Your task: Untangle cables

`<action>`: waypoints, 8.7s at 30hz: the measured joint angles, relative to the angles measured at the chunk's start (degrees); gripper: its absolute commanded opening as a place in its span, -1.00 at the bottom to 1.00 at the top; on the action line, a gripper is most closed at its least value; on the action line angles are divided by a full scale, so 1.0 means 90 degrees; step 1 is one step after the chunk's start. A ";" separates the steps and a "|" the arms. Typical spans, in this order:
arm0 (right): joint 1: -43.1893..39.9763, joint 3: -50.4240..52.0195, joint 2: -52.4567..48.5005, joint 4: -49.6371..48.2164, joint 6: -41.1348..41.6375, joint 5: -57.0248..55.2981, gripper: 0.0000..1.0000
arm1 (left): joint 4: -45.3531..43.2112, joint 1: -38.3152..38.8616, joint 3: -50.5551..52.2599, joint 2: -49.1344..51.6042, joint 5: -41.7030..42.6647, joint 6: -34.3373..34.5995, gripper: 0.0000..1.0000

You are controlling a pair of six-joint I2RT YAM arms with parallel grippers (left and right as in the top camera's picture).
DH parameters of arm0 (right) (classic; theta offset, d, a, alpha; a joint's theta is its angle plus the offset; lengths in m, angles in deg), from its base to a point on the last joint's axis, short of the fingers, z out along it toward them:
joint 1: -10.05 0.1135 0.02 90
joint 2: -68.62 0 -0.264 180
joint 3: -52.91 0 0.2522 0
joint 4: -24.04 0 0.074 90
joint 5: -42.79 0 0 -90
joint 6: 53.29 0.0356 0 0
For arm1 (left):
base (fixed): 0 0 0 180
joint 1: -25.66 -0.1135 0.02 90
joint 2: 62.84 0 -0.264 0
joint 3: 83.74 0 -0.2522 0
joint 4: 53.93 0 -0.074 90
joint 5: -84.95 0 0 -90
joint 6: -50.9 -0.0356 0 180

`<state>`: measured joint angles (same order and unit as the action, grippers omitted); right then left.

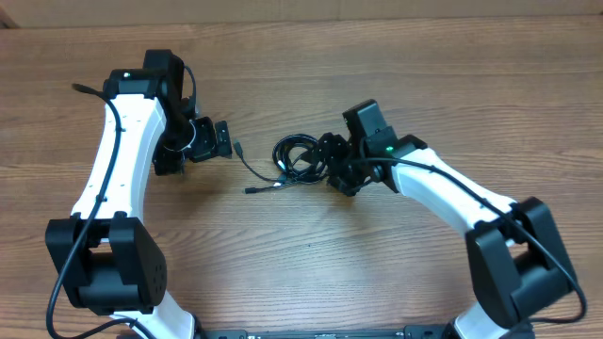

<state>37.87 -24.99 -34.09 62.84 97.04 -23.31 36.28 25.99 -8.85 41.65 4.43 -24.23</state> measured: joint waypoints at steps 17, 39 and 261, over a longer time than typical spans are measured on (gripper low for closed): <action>0.0595 0.0002 -0.0180 -0.0430 0.0367 -0.0862 0.09 | -0.0022 0.0000 0.0005 0.0000 -0.0044 0.0000 0.99; 0.0663 -0.0129 -0.0316 -0.1032 -0.0772 -0.0617 -0.92 | -0.0015 0.0000 0.0015 0.0000 -0.0061 0.0000 0.99; -0.3296 -0.3893 0.2941 0.5780 -0.1651 -0.2040 1.00 | -0.5659 0.2897 -0.3041 -0.0525 0.3099 0.1557 -0.92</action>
<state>8.21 -60.03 -7.63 114.86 82.18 -41.67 -14.65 52.07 -36.22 36.93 32.32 -10.22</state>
